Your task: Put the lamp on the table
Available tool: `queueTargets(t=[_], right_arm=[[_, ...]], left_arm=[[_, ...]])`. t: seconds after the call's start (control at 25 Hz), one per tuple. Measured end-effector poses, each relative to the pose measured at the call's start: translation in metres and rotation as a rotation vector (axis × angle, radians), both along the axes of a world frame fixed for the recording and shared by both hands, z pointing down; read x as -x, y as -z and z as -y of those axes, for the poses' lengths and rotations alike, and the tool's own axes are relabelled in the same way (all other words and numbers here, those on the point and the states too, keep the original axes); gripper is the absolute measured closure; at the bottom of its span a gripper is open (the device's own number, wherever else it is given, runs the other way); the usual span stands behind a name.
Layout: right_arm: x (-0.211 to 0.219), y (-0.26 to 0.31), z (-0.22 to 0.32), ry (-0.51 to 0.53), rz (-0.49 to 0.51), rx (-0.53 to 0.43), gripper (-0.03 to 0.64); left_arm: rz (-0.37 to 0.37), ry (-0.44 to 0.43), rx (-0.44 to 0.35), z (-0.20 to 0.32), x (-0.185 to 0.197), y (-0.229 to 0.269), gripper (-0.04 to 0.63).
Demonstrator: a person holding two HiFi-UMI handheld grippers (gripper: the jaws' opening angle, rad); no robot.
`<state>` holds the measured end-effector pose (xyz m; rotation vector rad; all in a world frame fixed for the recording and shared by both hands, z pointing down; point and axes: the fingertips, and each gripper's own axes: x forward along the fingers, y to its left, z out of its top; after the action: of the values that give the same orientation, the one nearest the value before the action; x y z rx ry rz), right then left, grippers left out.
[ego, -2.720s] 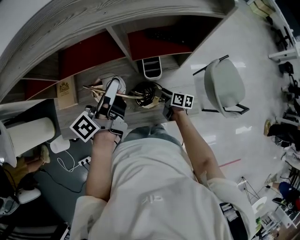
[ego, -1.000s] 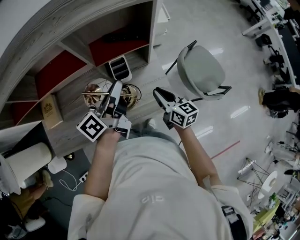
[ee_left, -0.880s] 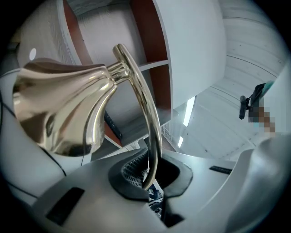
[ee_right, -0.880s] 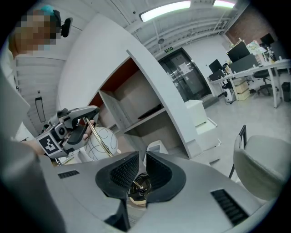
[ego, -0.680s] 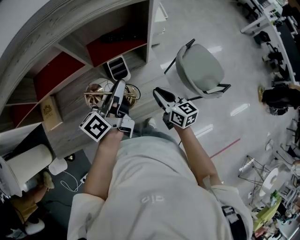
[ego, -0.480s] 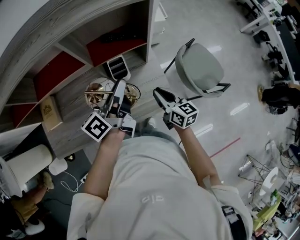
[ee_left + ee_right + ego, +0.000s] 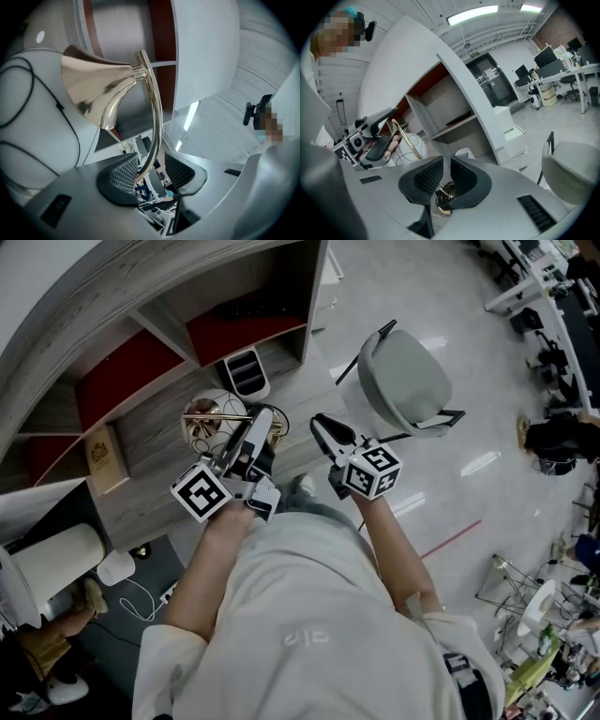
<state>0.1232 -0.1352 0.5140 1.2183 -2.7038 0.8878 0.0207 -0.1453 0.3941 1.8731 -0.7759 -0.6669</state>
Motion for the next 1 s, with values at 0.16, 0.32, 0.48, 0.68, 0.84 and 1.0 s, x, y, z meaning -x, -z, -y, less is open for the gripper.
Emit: queueTargets(t=[0.16,0.32,0.48,0.68,0.84,1.0], right_arm=[[0.008,0.01,0.001,-0.003,0.009,-0.018,0.543],[0.017,0.022,0.004,-0.005,0.016,-0.041,0.543],[0.022,0.042,0.007,-0.022,0.044,-0.069,0.543],[0.036,0.069,0.018,-0.023,0.029,-0.088,0.548],[0.054,0.089,0.025,-0.007,-0.006,-0.099,0.565],[0.074,0.112,0.027,0.022,-0.057,-0.157,0.58]], left_arm=[[0.01,-0.011,0.024,-0.009,0.008,-0.006,0.414],[0.016,-0.027,0.036,-0.02,0.014,-0.01,0.414],[0.101,-0.064,0.027,-0.033,0.025,-0.007,0.414],[0.169,-0.036,-0.016,-0.038,0.054,0.003,0.496],[0.252,0.021,-0.047,-0.04,0.087,0.011,0.571],[0.44,0.068,-0.128,-0.04,0.117,0.018,0.58]])
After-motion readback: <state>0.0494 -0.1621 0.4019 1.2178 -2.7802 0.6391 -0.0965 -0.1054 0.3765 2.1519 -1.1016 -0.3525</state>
